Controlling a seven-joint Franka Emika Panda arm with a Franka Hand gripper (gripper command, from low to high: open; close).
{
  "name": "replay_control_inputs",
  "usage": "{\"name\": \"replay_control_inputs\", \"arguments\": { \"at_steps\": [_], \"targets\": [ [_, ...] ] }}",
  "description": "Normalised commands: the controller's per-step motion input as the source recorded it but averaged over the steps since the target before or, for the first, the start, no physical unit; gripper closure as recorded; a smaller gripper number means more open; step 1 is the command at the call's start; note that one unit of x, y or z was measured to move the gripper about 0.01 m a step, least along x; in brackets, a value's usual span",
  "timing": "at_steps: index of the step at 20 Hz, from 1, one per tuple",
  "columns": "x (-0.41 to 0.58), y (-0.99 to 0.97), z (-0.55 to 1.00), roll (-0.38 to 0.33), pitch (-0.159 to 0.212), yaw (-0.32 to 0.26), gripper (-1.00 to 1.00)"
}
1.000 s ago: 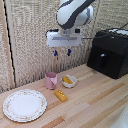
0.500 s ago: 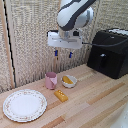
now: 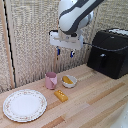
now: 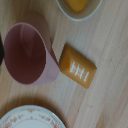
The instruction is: Please go towards the air fryer and gently seize its handle using your gripper. Slowly reveal the interior of the air fryer by pulling the handle outward. Head to the bowl filled with hot dogs and firmly but gently grasp it. Carefully place it inside the now-open air fryer.
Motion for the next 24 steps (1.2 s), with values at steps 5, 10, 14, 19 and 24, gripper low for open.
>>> {"name": "replay_control_inputs", "arguments": {
  "at_steps": [5, 10, 14, 19, 24],
  "targets": [
    [-0.012, -0.06, -0.09, -0.375, -0.068, 0.006, -1.00],
    [-0.014, -0.22, -0.22, -0.322, -0.077, 0.030, -1.00],
    [-0.066, -0.27, -0.20, -0.298, -0.118, 0.016, -1.00],
    [-0.056, -0.33, -0.23, -0.266, -0.145, 0.005, -1.00],
    [-0.089, -0.40, -0.23, -0.200, -0.141, -0.012, -1.00]
  ]
}}
